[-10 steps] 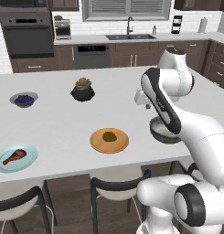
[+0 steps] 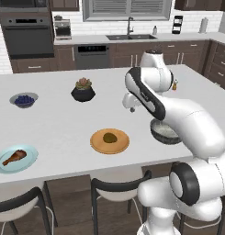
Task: Pick the chicken drumstick and avocado from their plates and place them in the bowl. Then put the bowl in the fridge.
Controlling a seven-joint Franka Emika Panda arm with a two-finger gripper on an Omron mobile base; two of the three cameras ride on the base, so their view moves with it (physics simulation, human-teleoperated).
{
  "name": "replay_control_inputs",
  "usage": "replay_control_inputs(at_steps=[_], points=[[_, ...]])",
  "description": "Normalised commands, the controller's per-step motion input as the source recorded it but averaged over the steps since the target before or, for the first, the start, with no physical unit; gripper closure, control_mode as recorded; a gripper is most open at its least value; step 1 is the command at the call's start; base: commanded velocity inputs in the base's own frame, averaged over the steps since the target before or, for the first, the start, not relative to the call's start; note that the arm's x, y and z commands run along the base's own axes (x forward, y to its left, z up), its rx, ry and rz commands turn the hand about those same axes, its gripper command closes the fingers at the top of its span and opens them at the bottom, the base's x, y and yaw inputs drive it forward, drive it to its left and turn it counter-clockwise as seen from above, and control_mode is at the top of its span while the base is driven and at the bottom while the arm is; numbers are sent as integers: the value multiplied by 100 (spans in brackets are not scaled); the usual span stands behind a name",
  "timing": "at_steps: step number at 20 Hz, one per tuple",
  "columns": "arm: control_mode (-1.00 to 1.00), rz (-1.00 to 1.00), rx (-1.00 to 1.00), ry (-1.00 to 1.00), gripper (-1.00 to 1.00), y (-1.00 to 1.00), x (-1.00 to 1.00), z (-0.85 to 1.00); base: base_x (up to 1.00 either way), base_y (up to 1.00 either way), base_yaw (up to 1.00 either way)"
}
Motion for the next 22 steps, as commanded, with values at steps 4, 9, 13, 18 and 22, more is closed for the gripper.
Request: replay_control_inputs(at_steps=[4,9,13,18,22], points=[[-100,14,-23,28,-100,79,87,-64,0,0,0],[-100,5,-12,18,-100,70,66,-86,0,0,0],[-100,8,0,0,-100,13,30,-89,0,0,0],[-100,14,0,0,-100,1,46,-85,0,0,0],[-100,23,8,0,-100,0,33,-51,0,0,0]])
